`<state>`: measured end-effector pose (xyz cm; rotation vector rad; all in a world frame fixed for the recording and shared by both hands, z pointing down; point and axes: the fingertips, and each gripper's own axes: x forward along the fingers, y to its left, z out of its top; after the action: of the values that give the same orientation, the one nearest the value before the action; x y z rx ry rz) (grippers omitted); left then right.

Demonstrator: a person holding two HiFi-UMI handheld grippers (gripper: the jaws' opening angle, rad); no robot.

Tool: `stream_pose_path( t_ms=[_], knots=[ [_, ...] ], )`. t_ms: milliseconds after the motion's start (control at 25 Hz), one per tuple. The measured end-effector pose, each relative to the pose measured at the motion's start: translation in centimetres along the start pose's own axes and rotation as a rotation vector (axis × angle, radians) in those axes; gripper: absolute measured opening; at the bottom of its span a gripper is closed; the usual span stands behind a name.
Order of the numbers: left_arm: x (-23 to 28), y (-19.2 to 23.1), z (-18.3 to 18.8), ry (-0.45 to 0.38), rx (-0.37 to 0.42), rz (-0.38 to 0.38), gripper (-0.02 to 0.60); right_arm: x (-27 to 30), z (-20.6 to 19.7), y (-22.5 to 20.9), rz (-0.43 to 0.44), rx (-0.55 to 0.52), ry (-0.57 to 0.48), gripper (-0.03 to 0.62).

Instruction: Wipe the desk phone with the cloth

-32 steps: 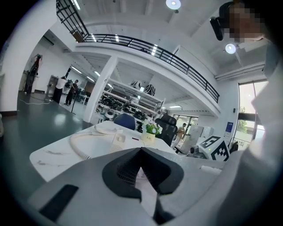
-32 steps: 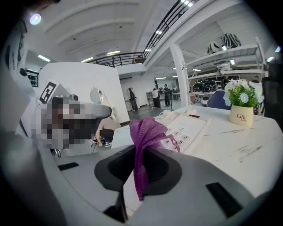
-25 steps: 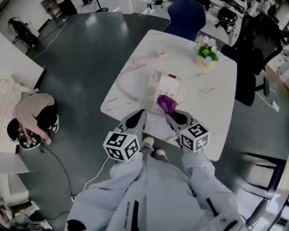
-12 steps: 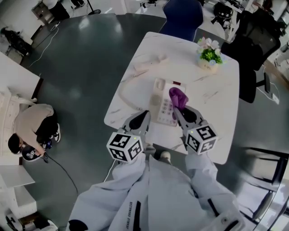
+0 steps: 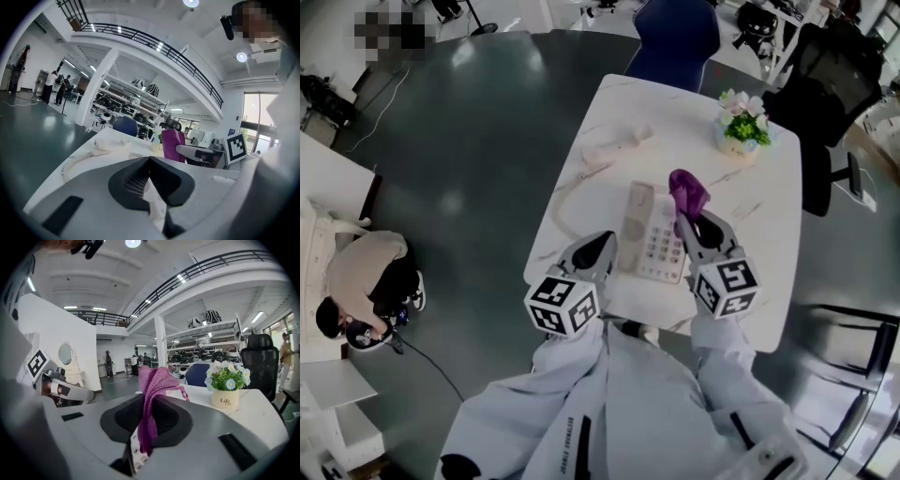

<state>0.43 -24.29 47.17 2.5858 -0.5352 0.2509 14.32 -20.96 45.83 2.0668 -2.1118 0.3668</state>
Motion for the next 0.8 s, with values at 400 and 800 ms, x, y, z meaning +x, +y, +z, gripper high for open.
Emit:
stream_pose_path(
  t_ms=[400,800],
  knots=[
    [1.8,1.9,0.9,0.027,-0.001,-0.044,-0.003,3.7,1.2,-0.9,-0.069,-0.235,0.076,0.037],
    [3.5,3.0,1.1,0.054,0.001,-0.083,-0.003,7.3,-1.7,0.5,-0.002,-0.335,0.186,0.037]
  ],
)
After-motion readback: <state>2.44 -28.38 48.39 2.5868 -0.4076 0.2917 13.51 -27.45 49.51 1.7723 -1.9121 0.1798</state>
